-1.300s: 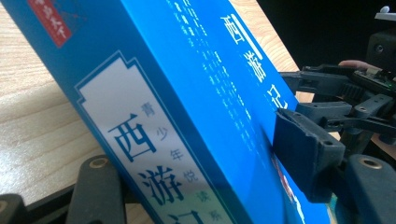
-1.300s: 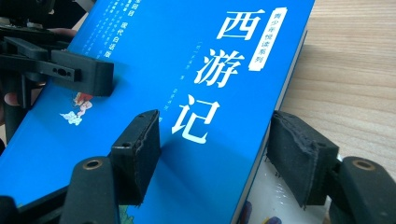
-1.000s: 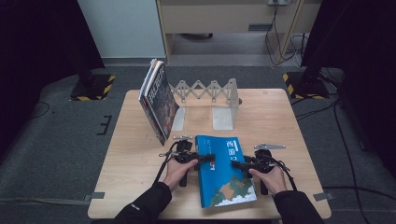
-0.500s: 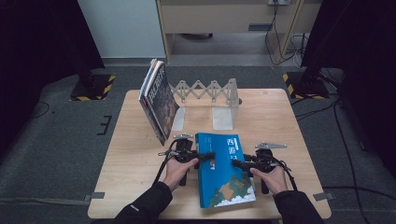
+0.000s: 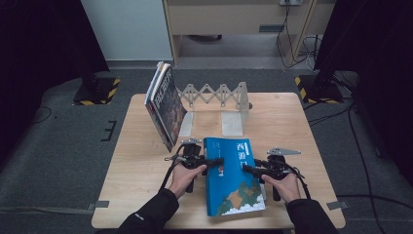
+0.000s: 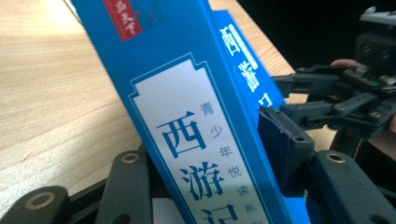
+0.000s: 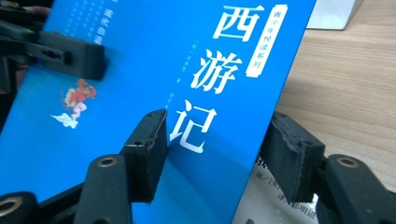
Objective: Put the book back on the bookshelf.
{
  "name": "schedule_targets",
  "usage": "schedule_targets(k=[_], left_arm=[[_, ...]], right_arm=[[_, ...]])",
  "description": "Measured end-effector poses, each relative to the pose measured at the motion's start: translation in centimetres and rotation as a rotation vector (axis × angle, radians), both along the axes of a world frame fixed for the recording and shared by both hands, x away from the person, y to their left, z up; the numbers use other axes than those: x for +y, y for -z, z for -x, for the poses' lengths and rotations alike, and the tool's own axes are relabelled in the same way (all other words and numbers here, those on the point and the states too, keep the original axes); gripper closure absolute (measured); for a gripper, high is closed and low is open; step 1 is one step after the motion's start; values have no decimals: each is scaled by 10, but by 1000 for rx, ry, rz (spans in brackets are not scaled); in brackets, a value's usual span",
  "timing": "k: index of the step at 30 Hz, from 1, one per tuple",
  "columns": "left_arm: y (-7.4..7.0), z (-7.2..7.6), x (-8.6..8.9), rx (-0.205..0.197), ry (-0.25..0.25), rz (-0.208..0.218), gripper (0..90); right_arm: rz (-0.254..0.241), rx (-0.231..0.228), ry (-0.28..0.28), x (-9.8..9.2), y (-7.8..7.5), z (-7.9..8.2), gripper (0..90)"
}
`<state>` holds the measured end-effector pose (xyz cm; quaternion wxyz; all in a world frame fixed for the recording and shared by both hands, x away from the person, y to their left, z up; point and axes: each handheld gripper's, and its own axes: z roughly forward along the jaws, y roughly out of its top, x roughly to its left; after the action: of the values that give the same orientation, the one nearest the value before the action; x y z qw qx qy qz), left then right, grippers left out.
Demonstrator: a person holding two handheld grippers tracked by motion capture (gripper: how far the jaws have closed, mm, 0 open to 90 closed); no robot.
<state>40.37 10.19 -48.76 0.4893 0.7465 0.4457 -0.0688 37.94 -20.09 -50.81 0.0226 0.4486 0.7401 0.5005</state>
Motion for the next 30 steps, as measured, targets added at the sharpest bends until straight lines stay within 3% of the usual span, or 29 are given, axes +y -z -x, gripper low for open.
schedule_targets(k=[3, 8, 15, 18, 23, 30], left_arm=[[3, -2, 0, 24, -4, 4, 485], [4, -3, 0, 29, 4, 20, 493], [9, -2, 1, 51, -1, 24, 502], [8, -1, 1, 37, 8, 37, 511], [7, 0, 1, 27, 13, 49, 512], [7, -2, 0, 54, 21, 54, 507]], right_arm=[[-3, -11, 1, 0, 0, 0, 447], [-3, -1, 7, 1, 1, 0, 447], [-7, 44, 13, 1, 7, -1, 434], [-10, 70, 15, 1, 11, -2, 373], [-11, 65, 12, 2, 12, -2, 362], [-15, 56, 14, 2, 9, 0, 400]])
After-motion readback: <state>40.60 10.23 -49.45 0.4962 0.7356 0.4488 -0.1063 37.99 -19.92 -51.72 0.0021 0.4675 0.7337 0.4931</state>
